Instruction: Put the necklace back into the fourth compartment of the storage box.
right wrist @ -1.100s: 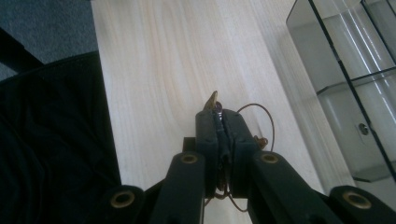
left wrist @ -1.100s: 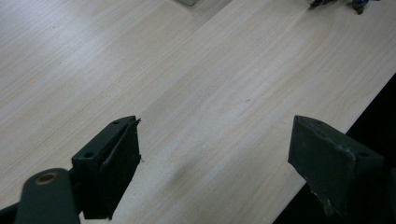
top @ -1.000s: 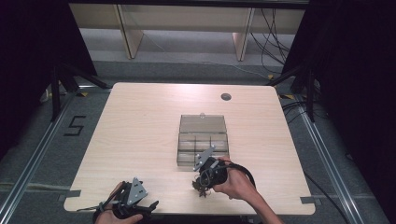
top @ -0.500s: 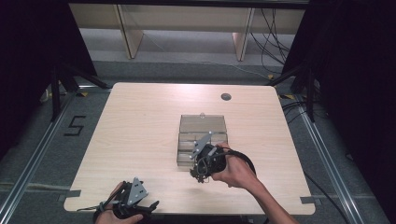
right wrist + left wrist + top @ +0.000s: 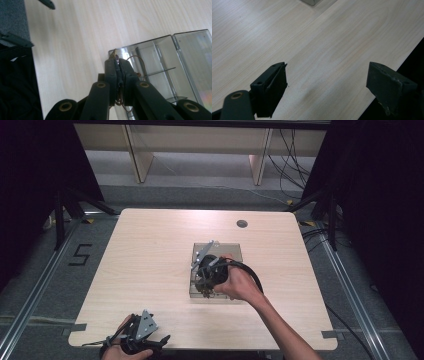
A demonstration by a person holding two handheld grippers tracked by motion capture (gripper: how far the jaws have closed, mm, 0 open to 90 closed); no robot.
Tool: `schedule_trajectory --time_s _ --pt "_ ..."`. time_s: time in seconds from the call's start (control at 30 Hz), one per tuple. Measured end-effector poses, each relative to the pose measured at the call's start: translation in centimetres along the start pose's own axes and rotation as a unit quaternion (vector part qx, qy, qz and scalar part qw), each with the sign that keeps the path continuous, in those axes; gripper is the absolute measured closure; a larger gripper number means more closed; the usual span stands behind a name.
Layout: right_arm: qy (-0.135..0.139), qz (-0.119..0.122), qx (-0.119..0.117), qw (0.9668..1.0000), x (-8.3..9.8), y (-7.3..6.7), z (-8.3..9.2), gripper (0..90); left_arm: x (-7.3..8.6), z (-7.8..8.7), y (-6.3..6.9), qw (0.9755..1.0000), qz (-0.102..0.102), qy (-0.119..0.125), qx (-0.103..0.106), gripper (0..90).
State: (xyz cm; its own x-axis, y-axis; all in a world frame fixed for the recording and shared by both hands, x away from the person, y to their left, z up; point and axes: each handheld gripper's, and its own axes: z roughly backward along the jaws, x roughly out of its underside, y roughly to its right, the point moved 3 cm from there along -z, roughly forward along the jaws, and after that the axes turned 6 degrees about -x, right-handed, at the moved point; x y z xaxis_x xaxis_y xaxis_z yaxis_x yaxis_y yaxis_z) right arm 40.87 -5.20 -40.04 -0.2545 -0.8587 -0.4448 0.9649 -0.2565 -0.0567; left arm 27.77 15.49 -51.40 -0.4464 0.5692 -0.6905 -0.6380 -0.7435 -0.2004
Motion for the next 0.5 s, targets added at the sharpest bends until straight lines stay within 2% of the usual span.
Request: schedule_trajectory --time_s 0.13,0.17,0.23,0.27,0.33,0.37,0.5 --pt "-0.003 -0.007 0.005 1.0 -0.6 0.7 -0.6 86.6 -0.1 0.0 -0.1 0.9999 -0.013 -0.001 -0.001 16.1" --pt "-0.006 -0.012 0.004 0.9999 -0.7 0.9 -0.8 86.7 -0.1 0.0 0.0 1.0 -0.004 0.0 0.0 16.1" --pt "-0.006 -0.019 0.004 0.9998 -0.9 1.4 -1.4 86.6 0.0 0.0 0.1 1.0 0.0 0.0 0.003 16.1" --pt "-0.007 -0.015 0.004 0.9999 -1.0 1.7 -1.6 86.6 0.0 -0.1 0.0 1.0 -0.005 -0.001 -0.001 16.1" --pt "-0.01 -0.024 0.005 0.9996 -1.1 2.1 -2.1 86.6 0.0 -0.1 0.0 1.0 -0.002 0.003 0.0 16.1" --pt "-0.014 -0.026 0.005 0.9996 -1.1 2.3 -2.4 86.6 0.0 0.0 -0.1 1.0 -0.007 -0.001 -0.001 16.1" --pt "-0.019 -0.031 0.007 0.9993 -1.1 2.9 -3.2 86.5 0.0 -0.1 0.0 1.0 -0.001 -0.002 0.001 16.1"
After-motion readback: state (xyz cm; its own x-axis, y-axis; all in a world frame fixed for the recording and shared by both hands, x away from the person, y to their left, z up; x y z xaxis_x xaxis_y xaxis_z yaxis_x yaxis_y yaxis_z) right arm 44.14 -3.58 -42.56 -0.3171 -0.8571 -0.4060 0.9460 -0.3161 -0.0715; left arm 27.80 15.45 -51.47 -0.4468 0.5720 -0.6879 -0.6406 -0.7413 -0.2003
